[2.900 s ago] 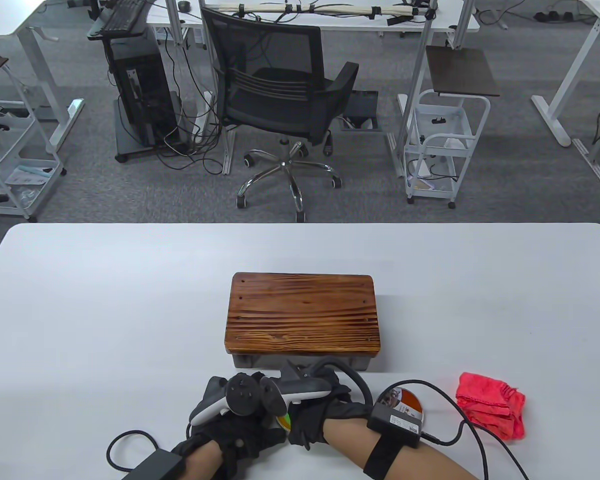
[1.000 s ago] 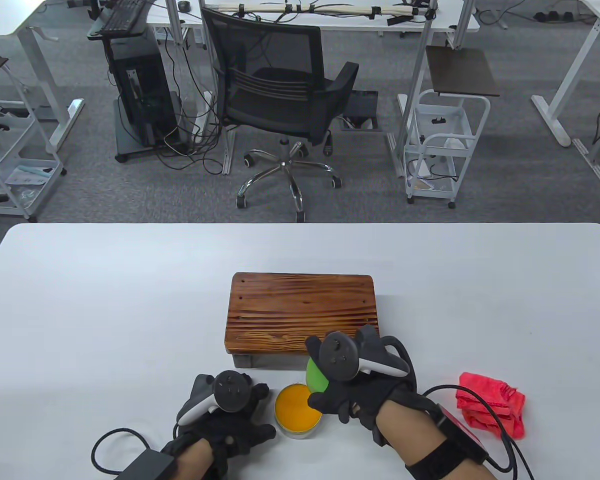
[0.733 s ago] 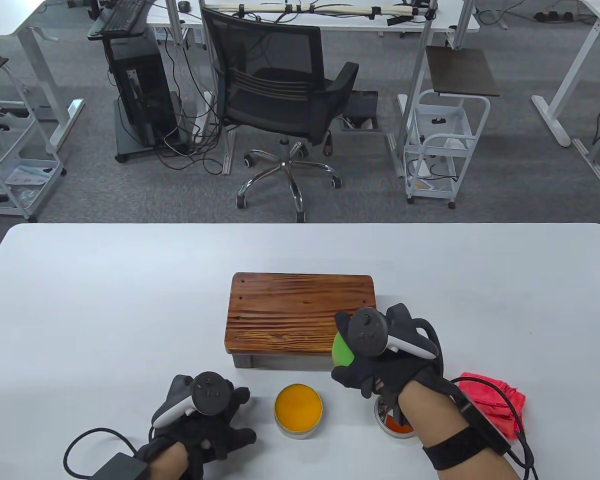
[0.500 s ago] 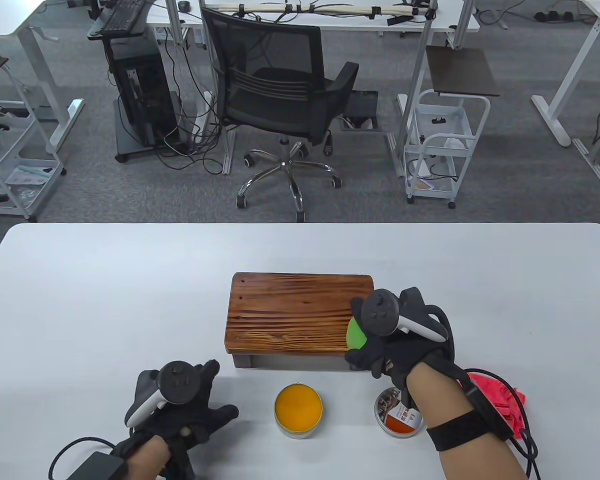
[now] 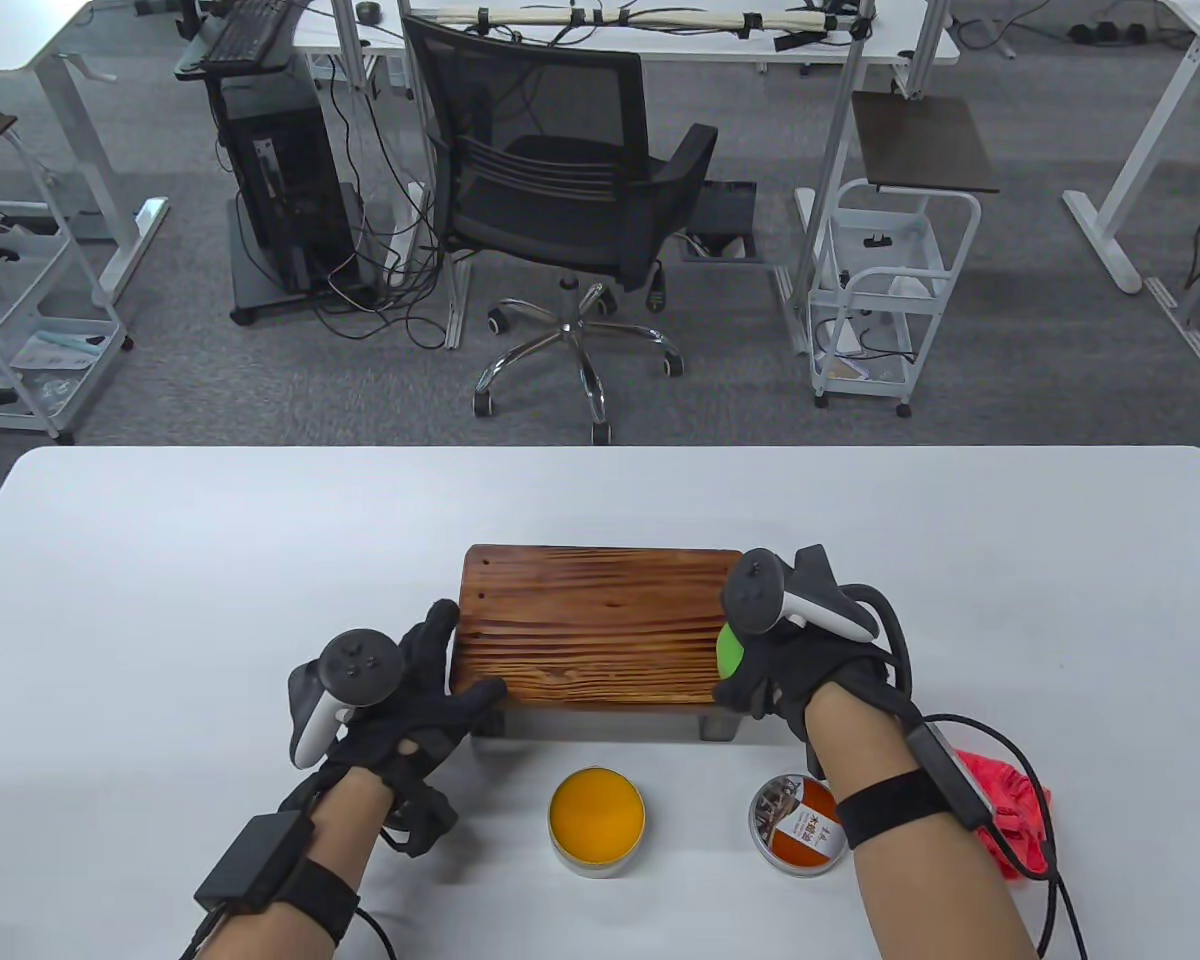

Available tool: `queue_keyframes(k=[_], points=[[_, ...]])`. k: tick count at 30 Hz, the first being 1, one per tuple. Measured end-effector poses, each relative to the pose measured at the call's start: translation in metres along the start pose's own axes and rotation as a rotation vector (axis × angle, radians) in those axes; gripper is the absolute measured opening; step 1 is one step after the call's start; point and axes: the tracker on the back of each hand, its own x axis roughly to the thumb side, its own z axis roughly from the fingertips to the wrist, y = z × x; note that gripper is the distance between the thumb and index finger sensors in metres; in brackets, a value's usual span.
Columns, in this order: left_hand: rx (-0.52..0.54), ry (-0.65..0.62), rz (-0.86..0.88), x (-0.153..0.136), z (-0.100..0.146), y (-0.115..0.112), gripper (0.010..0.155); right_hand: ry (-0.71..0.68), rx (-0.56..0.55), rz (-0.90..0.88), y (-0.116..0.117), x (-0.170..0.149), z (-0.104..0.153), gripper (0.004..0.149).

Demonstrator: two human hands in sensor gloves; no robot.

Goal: Dip and apply wood wax on stool

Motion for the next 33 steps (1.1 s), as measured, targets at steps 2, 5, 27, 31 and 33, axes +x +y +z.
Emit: queue_keyframes(k=[2, 5, 27, 31, 33], points=[[-0.003, -0.005, -0.001, 0.000, -0.005, -0.004, 0.107, 0.005, 0.014, 0.014, 0.000, 0.001, -0.003, 0.103], [-0.005, 0.001, -0.003, -0.001, -0.008, -0.007, 0.106, 0.008, 0.028, 0.028, 0.001, 0.003, -0.008, 0.101], [-0.002, 0.027, 0.070, -0.012, -0.004, -0.011, 0.104, -0.101, 0.019, 0.140, 0.007, 0.037, -0.015, 0.101], [-0.006, 0.028, 0.075, -0.011, -0.003, -0.011, 0.104, -0.064, 0.040, 0.140, 0.003, 0.031, -0.016, 0.100], [-0.007, 0.028, 0.074, -0.011, -0.003, -0.011, 0.104, -0.040, 0.029, 0.134, 0.001, 0.033, -0.023, 0.100]])
